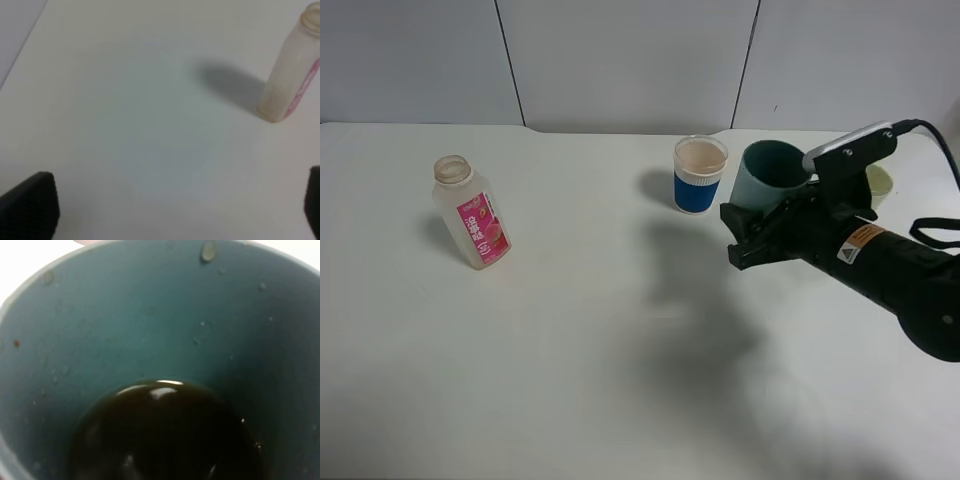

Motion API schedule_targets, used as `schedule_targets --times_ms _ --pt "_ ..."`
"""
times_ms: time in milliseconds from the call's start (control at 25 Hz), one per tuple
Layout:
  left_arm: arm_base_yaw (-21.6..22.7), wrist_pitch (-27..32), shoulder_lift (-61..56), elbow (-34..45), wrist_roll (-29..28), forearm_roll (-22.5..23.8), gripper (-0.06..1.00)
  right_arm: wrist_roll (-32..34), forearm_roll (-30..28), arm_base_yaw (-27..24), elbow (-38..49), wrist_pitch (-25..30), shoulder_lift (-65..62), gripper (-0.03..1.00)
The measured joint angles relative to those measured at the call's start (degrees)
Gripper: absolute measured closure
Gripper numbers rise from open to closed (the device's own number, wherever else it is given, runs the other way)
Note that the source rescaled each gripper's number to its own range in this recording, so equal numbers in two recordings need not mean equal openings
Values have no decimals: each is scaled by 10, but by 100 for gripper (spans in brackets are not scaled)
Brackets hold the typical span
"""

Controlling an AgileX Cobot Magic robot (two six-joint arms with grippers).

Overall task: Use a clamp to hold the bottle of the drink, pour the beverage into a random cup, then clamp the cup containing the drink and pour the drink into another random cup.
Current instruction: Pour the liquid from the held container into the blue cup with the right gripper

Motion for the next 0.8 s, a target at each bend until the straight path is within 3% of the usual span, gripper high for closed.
schedule_targets --times_ms 320,480,680,800 --pt "0 0 0 0 0 0 -6 60 1 1 -1 168 -138 97" --pt "0 0 0 0 0 0 -6 60 -2 2 -47 289 -191 97" --pt "0 0 0 0 0 0 -6 96 -46 2 -132 443 -207 97" --pt "0 0 0 0 0 0 -6 149 -88 3 -171 485 -207 97"
